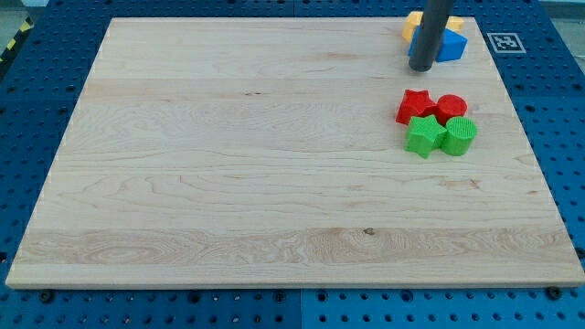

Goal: Place your arm in between the green circle and the red circle

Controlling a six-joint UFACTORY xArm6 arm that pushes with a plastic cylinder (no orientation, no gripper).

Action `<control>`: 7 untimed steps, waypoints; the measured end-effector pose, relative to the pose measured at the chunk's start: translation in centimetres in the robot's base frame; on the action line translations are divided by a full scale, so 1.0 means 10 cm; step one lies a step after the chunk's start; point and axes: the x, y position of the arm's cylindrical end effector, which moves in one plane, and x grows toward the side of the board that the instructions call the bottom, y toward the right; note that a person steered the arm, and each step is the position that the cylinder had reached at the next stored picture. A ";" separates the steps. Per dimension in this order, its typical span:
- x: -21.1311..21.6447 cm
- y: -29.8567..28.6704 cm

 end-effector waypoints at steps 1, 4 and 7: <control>0.00 0.00; 0.42 0.55; 1.15 0.55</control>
